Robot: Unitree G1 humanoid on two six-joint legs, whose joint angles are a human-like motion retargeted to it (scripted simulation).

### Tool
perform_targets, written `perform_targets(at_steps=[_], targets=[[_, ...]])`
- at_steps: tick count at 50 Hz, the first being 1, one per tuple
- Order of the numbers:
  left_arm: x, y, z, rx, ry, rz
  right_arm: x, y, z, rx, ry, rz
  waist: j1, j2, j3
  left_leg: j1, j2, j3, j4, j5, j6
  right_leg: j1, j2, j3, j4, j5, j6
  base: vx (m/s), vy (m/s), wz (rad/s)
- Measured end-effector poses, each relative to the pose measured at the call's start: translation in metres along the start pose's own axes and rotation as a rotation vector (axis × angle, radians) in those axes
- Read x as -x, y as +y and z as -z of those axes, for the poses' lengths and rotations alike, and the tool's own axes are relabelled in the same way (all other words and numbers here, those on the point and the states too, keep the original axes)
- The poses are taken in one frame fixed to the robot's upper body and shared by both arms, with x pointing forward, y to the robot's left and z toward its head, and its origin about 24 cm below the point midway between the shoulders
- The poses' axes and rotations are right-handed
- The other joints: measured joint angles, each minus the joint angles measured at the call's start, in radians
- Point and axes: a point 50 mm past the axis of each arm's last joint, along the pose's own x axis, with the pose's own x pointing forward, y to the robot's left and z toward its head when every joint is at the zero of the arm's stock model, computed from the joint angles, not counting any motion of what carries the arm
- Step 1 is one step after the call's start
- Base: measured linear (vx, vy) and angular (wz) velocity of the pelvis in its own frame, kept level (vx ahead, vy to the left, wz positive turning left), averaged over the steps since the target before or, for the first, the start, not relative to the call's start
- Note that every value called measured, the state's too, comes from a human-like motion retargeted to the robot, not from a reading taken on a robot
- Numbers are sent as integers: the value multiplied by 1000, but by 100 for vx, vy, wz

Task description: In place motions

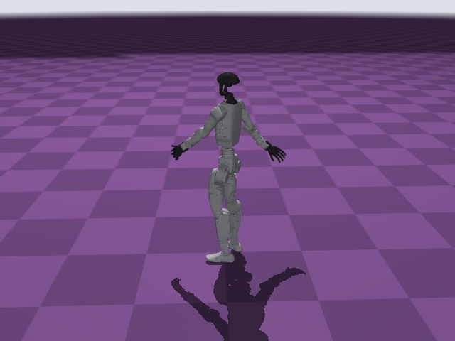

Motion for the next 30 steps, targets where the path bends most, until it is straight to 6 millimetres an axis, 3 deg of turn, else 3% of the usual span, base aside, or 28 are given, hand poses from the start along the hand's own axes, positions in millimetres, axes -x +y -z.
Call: perform_targets(at_steps=[3, 6, 9, 12, 13, 15, 17, 19, 22, 24, 27, 30], targets=[[2, 0, 12, -31, 11, 39, -1, 4, 5, -47, 18, 26, 8, 8, -5, -5, -2, -4, -2, -1, 1, 0, -1, -8, -1, -3, 0, 0, 2, 8], [10, 3, 50, -55, 128, 72, 6, 12, -15, -35, -13, -18, 16, 17, -13, -15, -4, -16, -2, 0, 3, 0, -2, -27, -2, -9, 3, 1, 5, 31], [33, 9, 120, -51, 362, 75, 28, 18, -65, 55, -150, -46, 30, 27, -26, -24, -4, -24, -2, 2, 4, 1, -2, -46, -4, -14, 5, 3, 5, 32], [75, 14, 193, -8, 633, 49, 60, 19, -121, 193, -331, -22, 42, 34, -39, -28, -4, -31, -4, 4, 4, 1, 0, -56, -4, -18, 8, 1, 1, 7], [104, 16, 228, 31, 784, 30, 80, 19, -148, 274, -427, -7, 48, 39, -44, -25, -4, -32, -6, 4, 4, 2, 2, -57, -4, -19, 8, 5, 2, 5], [163, 16, 279, 116, 1048, -3, 123, 18, -196, 420, -610, 16, 54, 44, -45, -20, -2, -31, -9, 5, 5, 4, 6, -56, -2, -20, 9, 3, 1, 0], [227, 13, 318, 210, 1292, -35, 176, 17, -239, 552, -804, 40, 54, 49, -40, -13, 0, -28, -13, 5, 4, 5, 9, -53, 0, -21, 11, 0, 0, 0], [289, 6, 344, 289, 1489, -52, 232, 20, -270, 656, -993, 69, 51, 52, -35, -8, 2, -27, -16, 6, 3, 7, 12, -53, 2, -21, 14, 0, 0, 0], [368, -6, 363, 358, 1692, -48, 315, 25, -296, 741, -1273, 118, 45, 54, -29, -2, 4, -32, -20, 8, 2, 11, 16, -58, 4, -22, 18, 0, 0, 0], [408, -13, 367, 376, 1773, -49, 368, 27, -302, 758, -1459, 144, 45, 54, -23, 1, 5, -37, -21, 10, 1, 14, 18, -62, 4, -23, 21, 0, 0, 0], [446, -25, 368, 417, 1864, -71, 428, 29, -300, 751, -1689, 148, 47, 52, -14, 4, 6, -45, -21, 13, 0, 21, 20, -71, 4, -25, 23, 0, 0, 0], [459, -37, 366, 476, 1908, -103, 461, 34, -293, 742, -1853, 132, 44, 46, -13, 5, 4, -51, -21, 14, 2, 26, 19, -77, 4, -27, 25, 0, 0, 0]])
